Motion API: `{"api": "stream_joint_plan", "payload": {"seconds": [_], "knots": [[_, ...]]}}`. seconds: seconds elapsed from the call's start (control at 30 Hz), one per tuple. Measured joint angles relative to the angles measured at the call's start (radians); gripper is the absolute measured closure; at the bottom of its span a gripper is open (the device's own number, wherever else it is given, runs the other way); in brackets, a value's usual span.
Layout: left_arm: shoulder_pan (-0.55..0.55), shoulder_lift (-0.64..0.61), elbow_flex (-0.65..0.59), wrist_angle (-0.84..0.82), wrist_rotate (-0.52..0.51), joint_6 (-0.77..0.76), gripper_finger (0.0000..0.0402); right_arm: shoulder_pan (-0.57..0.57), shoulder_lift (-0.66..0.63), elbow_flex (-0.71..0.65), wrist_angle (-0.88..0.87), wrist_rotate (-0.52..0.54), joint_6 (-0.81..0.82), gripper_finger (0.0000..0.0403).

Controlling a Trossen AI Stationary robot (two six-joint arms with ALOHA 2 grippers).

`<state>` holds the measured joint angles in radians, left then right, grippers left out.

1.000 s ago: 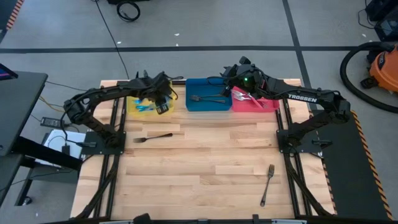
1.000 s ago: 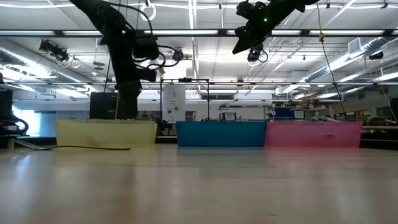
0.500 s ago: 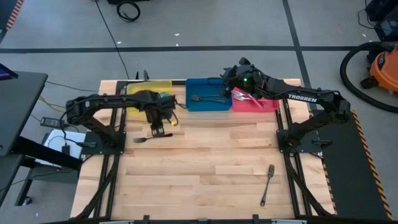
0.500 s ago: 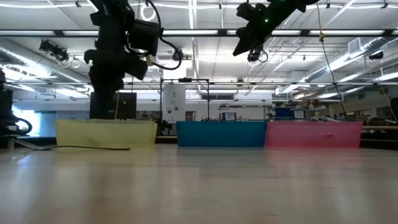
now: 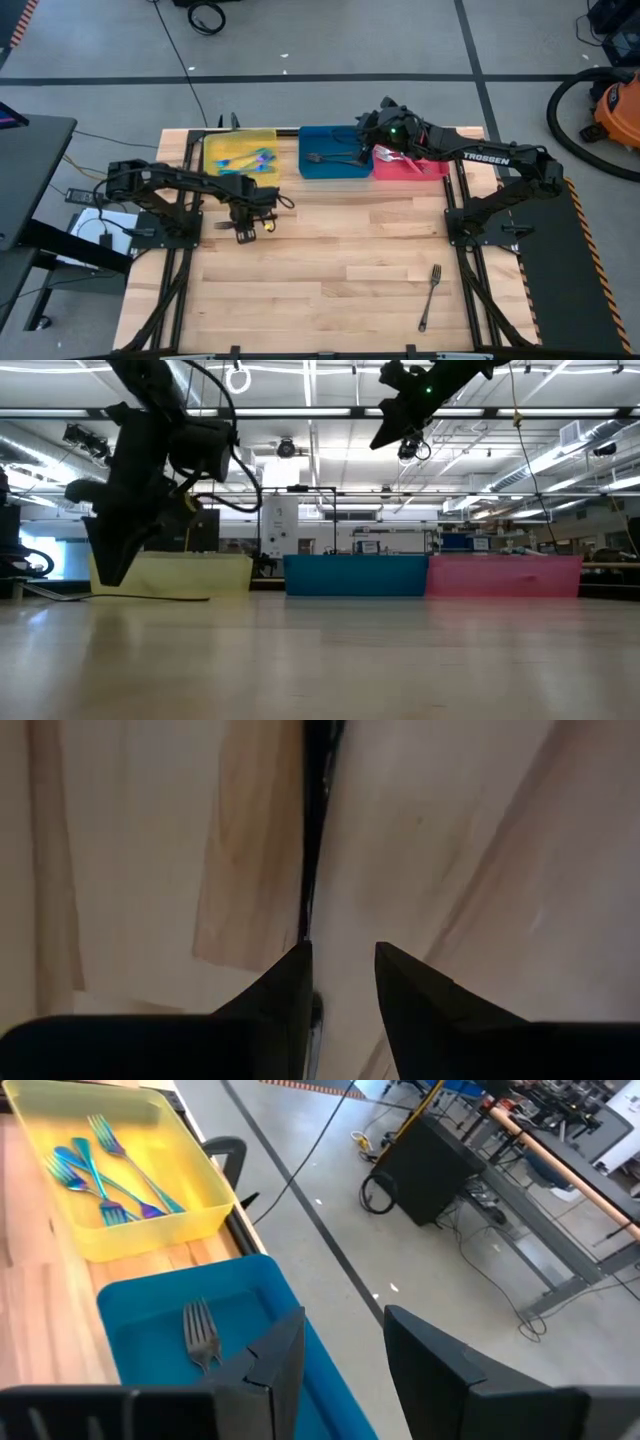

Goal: Sort silverware by color (type)
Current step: Put the black fork into the blue bin

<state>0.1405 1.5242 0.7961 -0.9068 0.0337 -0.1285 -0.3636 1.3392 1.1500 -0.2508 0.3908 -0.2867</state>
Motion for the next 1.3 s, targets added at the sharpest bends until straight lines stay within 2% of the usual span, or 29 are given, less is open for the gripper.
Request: {"api": "stream_joint_plan", "payload": {"seconds": [0.37, 0.5, 0.77, 1.13, 1.3], "knots": [[0.016, 0.000, -0.025, 0.034, -0.016, -0.037, 0.0290, 0.023, 0.000, 0.000, 0.000, 0.000, -0.003, 0.0256], [0.020, 0.000, -0.059, 0.121, -0.016, -0.040, 0.0290, 0.023, 0.000, 0.000, 0.000, 0.000, -0.004, 0.0256], [0.020, 0.001, -0.071, 0.155, -0.038, -0.064, 0.0292, 0.023, 0.000, 0.000, 0.000, 0.000, -0.023, 0.0256], [0.020, 0.022, -0.093, 0.182, -0.043, -0.063, 0.0324, 0.023, 0.000, 0.000, -0.029, -0.027, -0.023, 0.0256], [0.020, 0.021, -0.094, 0.182, -0.050, -0.058, 0.0376, 0.023, 0.000, 0.000, -0.037, -0.027, -0.020, 0.0256]]}}
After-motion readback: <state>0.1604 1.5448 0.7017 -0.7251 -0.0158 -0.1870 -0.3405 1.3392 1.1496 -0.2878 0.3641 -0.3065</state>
